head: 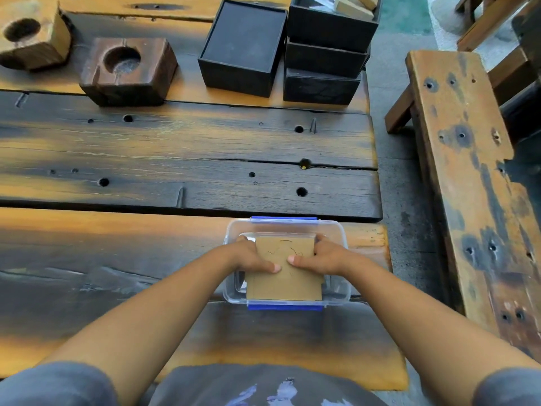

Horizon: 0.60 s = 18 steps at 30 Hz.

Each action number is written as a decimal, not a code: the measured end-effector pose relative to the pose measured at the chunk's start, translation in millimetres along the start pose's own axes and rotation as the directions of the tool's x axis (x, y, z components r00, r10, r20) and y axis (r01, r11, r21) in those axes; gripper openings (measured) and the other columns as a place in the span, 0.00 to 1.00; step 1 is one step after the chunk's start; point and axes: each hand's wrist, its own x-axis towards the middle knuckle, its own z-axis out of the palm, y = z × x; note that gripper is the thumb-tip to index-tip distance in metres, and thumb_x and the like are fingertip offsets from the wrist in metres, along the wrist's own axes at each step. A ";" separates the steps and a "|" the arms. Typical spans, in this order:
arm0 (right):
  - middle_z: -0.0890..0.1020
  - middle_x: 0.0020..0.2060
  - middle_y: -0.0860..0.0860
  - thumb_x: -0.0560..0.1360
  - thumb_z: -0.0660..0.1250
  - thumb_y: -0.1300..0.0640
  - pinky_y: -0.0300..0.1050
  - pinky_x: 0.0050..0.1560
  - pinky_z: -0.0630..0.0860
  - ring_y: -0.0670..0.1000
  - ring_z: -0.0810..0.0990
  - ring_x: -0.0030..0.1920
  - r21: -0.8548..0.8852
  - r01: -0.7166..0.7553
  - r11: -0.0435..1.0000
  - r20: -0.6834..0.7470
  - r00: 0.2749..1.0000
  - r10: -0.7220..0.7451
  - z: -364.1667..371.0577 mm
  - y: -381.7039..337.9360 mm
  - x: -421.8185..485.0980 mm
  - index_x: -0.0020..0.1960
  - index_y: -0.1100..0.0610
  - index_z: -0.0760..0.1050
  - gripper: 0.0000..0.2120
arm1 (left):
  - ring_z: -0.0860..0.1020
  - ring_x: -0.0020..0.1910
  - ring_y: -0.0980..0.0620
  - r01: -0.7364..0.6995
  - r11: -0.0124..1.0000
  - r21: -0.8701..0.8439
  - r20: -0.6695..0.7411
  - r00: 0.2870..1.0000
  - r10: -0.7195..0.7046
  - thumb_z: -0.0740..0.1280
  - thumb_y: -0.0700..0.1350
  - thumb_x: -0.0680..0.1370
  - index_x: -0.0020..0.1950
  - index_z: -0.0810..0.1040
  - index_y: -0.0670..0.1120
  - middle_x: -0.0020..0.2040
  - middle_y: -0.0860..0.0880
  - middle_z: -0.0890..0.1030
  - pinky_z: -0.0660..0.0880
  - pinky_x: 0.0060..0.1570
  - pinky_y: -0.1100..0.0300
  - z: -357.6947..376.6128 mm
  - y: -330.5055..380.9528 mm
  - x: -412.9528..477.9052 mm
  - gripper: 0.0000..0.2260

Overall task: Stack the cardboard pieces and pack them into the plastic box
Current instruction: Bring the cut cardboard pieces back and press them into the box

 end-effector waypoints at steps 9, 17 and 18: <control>0.63 0.72 0.51 0.69 0.70 0.35 0.55 0.69 0.71 0.56 0.71 0.68 0.059 0.031 0.998 -0.019 0.999 -0.030 4.4 2.1 -3.2 0.72 0.57 0.70 0.39 | 0.74 0.67 0.44 0.048 0.998 -0.047 0.076 0.996 -0.045 0.79 0.51 0.67 0.74 0.64 0.43 0.70 0.46 0.73 0.72 0.68 0.49 -0.2 -1.7 -0.5 0.40; 0.83 0.56 0.52 0.70 0.74 0.45 0.50 0.57 0.80 0.53 0.82 0.55 0.312 0.000 0.950 -0.118 0.992 0.039 13.1 2.1 -13.9 0.61 0.56 0.78 0.25 | 0.78 0.56 0.46 0.040 0.988 -0.151 -0.087 0.995 -0.054 0.79 0.48 0.68 0.64 0.72 0.44 0.57 0.48 0.79 0.77 0.57 0.53 15.3 -6.8 -6.4 0.29; 0.83 0.56 0.52 0.70 0.74 0.46 0.50 0.58 0.79 0.53 0.82 0.55 0.319 -0.005 0.948 -0.112 0.993 0.043 16.4 3.2 -16.5 0.62 0.56 0.78 0.24 | 0.79 0.56 0.46 0.027 0.992 -0.125 -0.100 0.994 -0.039 0.79 0.49 0.68 0.64 0.73 0.44 0.57 0.47 0.80 0.77 0.58 0.53 18.0 -9.6 -8.1 0.28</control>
